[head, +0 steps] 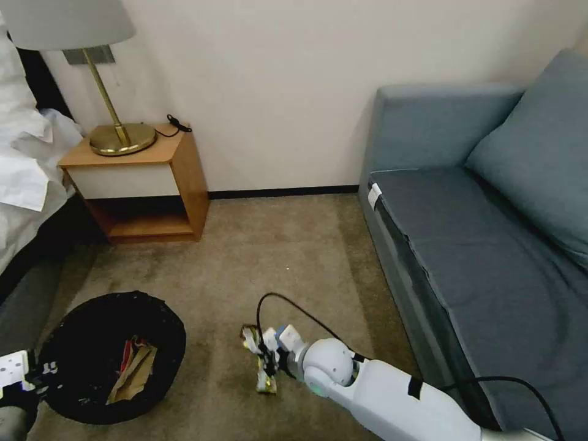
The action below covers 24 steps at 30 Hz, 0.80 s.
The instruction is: Pick up the trash bin, then pick up the garbage on the floor and place it into the trash bin.
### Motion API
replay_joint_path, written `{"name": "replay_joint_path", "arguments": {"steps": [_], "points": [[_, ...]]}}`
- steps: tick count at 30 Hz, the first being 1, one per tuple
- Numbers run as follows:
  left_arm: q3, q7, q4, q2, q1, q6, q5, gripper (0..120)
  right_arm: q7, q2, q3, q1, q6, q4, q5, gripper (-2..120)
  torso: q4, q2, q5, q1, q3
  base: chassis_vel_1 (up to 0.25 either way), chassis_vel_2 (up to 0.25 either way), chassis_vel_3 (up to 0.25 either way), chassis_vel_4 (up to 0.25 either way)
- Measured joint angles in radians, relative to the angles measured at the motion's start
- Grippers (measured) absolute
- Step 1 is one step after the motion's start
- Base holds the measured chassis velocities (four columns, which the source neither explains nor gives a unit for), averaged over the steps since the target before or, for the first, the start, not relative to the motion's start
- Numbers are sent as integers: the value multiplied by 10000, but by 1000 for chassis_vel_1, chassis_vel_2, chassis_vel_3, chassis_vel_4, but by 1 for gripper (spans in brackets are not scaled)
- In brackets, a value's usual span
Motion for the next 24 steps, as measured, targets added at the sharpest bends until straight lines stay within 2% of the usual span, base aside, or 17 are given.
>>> {"name": "replay_joint_path", "arguments": {"steps": [2,3,7,8,10,11,15,16,19,24], "points": [[-22,-4,0,-34,37,-5,7,3,178,89,204,82,749,516,180,0,-1,0,-1,0,0,0,0,0,0],[-22,-4,0,-34,37,-5,7,3,178,89,204,82,749,516,180,0,-1,0,-1,0,0,0,0,0,0],[-25,-11,-73,-156,108,-23,23,3,265,666,-108,805,2402,607,335,0,-1,0,-3,0,0,0,0,0,0],[-25,-11,-73,-156,108,-23,23,3,265,666,-108,805,2402,607,335,0,-1,0,-3,0,0,0,0,0,0],[-11,-10,-144,-232,112,-28,25,3,298,1312,-612,1302,3377,374,379,0,3,-1,-1,0,1,0,0,0,0],[-11,-10,-144,-232,112,-28,25,3,298,1312,-612,1302,3377,374,379,0,3,-1,-1,0,1,0,0,0,0],[50,-15,-299,-300,103,-29,43,3,576,2630,-1455,1861,4138,-250,370,0,3,-1,-3,0,1,0,0,0,0],[50,-15,-299,-300,103,-29,43,3,576,2630,-1455,1861,4138,-250,370,0,3,-1,-3,0,1,0,0,0,0],[64,-17,-405,-316,81,-16,44,3,646,3360,-1950,1978,4371,-874,17,0,3,0,-3,0,0,0,0,0,0],[79,-17,-473,-362,68,3,45,3,622,3724,-2416,1893,4619,-1391,-684,0,2,0,-3,0,0,0,0,0,0]]}}
